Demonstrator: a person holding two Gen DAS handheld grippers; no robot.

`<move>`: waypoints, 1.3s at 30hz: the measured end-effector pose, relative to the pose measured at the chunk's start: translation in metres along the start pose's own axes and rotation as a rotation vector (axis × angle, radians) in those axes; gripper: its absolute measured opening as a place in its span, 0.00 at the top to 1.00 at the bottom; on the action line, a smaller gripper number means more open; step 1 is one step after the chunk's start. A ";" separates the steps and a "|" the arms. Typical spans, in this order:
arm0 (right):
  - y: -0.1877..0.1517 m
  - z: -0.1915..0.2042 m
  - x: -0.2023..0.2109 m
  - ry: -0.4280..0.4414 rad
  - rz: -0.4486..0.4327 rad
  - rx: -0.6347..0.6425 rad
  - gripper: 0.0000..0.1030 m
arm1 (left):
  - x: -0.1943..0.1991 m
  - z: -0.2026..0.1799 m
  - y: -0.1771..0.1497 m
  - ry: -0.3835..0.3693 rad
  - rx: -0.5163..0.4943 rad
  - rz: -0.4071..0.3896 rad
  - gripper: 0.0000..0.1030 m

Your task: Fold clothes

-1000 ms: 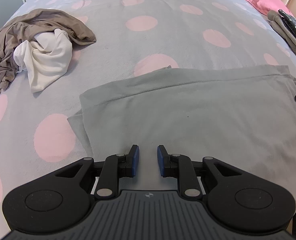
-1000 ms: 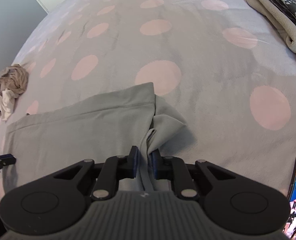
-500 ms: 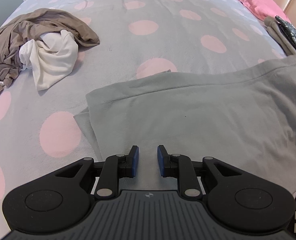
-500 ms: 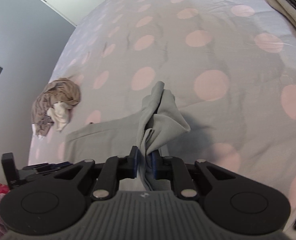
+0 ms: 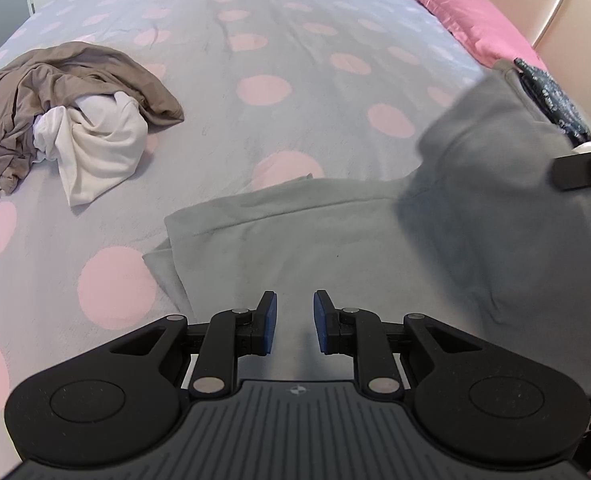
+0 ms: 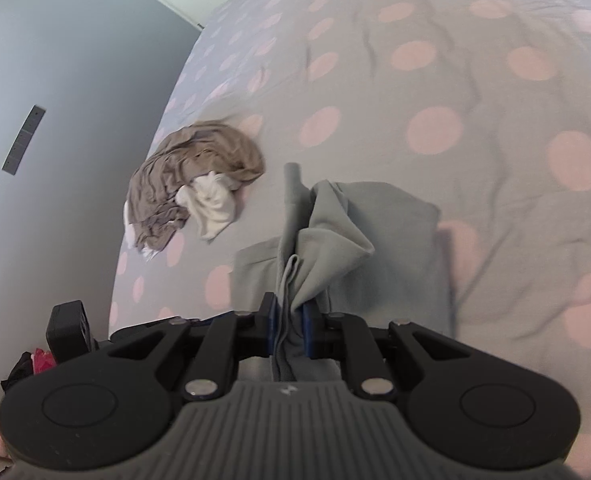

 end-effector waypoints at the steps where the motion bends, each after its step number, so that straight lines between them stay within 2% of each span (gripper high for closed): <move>1: 0.001 0.007 -0.009 0.010 0.008 0.003 0.86 | 0.001 0.002 0.000 -0.003 0.005 -0.002 0.83; 7: 0.001 0.036 -0.071 0.050 0.095 0.003 0.86 | -0.001 0.014 -0.003 -0.012 0.026 0.004 0.83; 16: 0.002 0.050 -0.145 0.068 0.183 -0.019 0.86 | -0.006 0.036 -0.010 0.016 0.080 0.030 0.83; 26: 0.004 0.045 -0.191 0.029 0.205 -0.040 0.85 | -0.019 0.060 -0.019 0.090 0.135 0.090 0.83; 32: 0.005 0.046 -0.186 0.087 0.183 -0.053 0.67 | -0.015 0.068 -0.022 0.095 0.164 0.083 0.83; 37: 0.014 0.044 -0.141 0.124 0.105 0.000 0.61 | -0.002 0.080 -0.023 0.072 0.233 0.046 0.82; 39: 0.017 0.035 -0.120 0.102 0.069 0.019 0.59 | 0.004 0.084 -0.022 0.058 0.270 0.015 0.79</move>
Point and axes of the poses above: each gripper's, at about its wrist camera, not at the fingertips, and x roughly against the way its jaws point, z to its left, y to its top, the point moved 7 cm from there along -x, roughly the way its jaws point, and after that the axes turned 12 degrees about z, right-handed, at the moved point
